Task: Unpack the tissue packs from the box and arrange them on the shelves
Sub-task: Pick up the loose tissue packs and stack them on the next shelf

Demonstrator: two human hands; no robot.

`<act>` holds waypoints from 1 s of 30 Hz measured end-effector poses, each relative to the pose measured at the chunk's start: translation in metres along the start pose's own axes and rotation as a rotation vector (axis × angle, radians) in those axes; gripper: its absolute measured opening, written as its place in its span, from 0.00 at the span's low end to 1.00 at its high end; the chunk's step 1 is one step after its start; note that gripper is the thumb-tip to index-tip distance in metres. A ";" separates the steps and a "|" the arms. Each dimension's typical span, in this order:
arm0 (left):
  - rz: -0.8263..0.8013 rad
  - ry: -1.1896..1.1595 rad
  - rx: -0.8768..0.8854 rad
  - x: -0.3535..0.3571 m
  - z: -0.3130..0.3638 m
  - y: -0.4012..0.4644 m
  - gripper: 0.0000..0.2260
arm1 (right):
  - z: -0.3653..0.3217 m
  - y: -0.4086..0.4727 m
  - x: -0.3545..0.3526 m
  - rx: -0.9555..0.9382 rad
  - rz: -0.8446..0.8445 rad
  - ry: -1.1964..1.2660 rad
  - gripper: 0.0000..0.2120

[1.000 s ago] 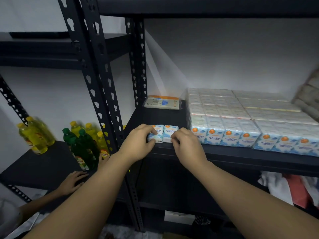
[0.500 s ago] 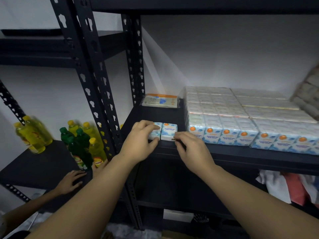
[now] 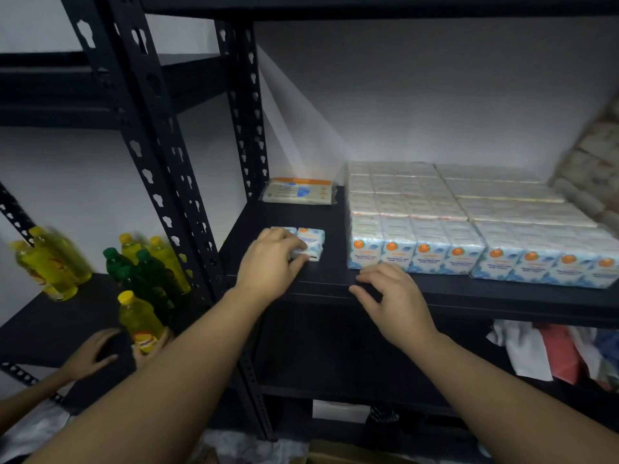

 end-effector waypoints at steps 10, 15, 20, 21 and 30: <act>-0.074 -0.015 -0.111 0.015 -0.027 0.065 0.13 | 0.005 -0.001 0.000 0.037 -0.045 0.055 0.11; -0.114 0.027 -0.101 0.018 -0.031 0.088 0.13 | 0.005 -0.003 -0.001 0.063 -0.051 0.072 0.11; -0.123 0.009 -0.096 0.012 -0.025 0.086 0.15 | 0.007 -0.002 -0.004 0.076 -0.100 0.089 0.12; -0.090 -0.009 -0.085 0.009 -0.019 0.080 0.15 | 0.007 -0.004 -0.007 0.078 -0.103 0.094 0.12; 0.182 -0.269 0.127 0.013 0.087 -0.064 0.09 | 0.056 -0.081 -0.065 0.117 0.032 0.047 0.12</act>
Point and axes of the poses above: each hand's wrist, its own y-axis towards the middle knuckle, its own x-axis out of the palm, z = x × y, the point moved 4 cm from there along y, towards the middle knuckle, and after that the axes turned 5 degrees about -y, right-handed, at the moved point
